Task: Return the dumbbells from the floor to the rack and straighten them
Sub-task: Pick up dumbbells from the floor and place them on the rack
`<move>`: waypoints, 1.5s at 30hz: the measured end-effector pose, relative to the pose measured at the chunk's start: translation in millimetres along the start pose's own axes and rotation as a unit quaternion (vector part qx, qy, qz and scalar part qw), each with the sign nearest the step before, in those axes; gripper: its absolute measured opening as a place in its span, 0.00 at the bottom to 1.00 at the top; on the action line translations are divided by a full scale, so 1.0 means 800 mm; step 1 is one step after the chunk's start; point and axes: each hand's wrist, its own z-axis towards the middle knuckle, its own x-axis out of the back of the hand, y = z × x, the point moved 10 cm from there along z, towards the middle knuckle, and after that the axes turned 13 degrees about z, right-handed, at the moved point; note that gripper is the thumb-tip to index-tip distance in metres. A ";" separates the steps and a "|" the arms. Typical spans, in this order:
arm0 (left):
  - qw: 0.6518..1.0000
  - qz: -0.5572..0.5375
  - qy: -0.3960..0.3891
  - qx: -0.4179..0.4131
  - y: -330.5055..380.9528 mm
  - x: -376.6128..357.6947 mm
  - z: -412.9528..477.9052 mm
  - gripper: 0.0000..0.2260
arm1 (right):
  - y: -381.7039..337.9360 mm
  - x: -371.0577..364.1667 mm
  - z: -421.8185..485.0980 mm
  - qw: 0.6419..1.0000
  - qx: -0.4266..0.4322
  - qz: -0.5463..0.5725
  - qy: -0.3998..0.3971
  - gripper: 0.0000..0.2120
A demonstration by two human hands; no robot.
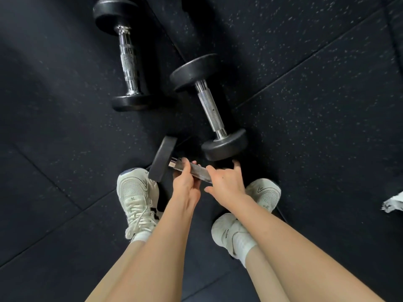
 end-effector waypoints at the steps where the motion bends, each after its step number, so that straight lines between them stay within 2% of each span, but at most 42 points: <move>1: 1.000 0.015 0.004 -0.002 0.000 0.003 -0.005 0.22 | -0.001 0.001 -0.005 1.000 -0.001 0.008 0.002 0.21; 7: 0.994 0.097 0.026 -0.033 -0.007 0.034 -0.083 0.20 | -0.017 0.025 -0.084 0.998 -0.014 0.061 0.010 0.16; 13: 0.980 0.184 0.030 -0.073 0.000 0.042 -0.235 0.14 | -0.040 0.092 -0.224 0.990 -0.047 0.128 0.028 0.11; 19: 0.963 0.247 0.032 -0.107 0.030 0.014 -0.442 0.12 | -0.051 0.213 -0.377 0.974 -0.058 0.214 0.047 0.10; 24: 0.946 0.285 0.007 -0.153 0.050 -0.053 -0.637 0.21 | -0.036 0.347 -0.506 0.967 -0.054 0.221 0.114 0.13; 28: 0.931 0.314 -0.028 -0.187 0.048 -0.124 -0.787 0.13 | -0.008 0.452 -0.619 0.952 -0.053 0.238 0.183 0.15; 31: 0.905 0.362 -0.060 -0.217 0.040 -0.181 -0.879 0.17 | 0.024 0.517 -0.696 0.929 -0.059 0.282 0.231 0.17; 34: 0.878 0.401 -0.101 -0.242 0.025 -0.241 -0.963 0.08 | 0.063 0.572 -0.756 0.896 -0.075 0.337 0.277 0.19; 36: 0.852 0.434 -0.126 -0.263 0.013 -0.284 -1.010 0.06 | 0.090 0.600 -0.786 0.870 -0.086 0.378 0.304 0.19; 38: 0.825 0.467 -0.142 -0.284 0.005 -0.325 -1.040 0.08 | 0.116 0.623 -0.808 0.843 -0.087 0.417 0.329 0.18; 41: 0.761 0.542 -0.165 -0.317 -0.012 -0.395 -1.078 0.09 | 0.157 0.658 -0.834 0.810 -0.085 0.450 0.366 0.15; 45: 0.721 0.580 -0.176 -0.336 -0.032 -0.481 -1.112 0.11 | 0.220 0.702 -0.852 0.783 -0.121 0.459 0.403 0.17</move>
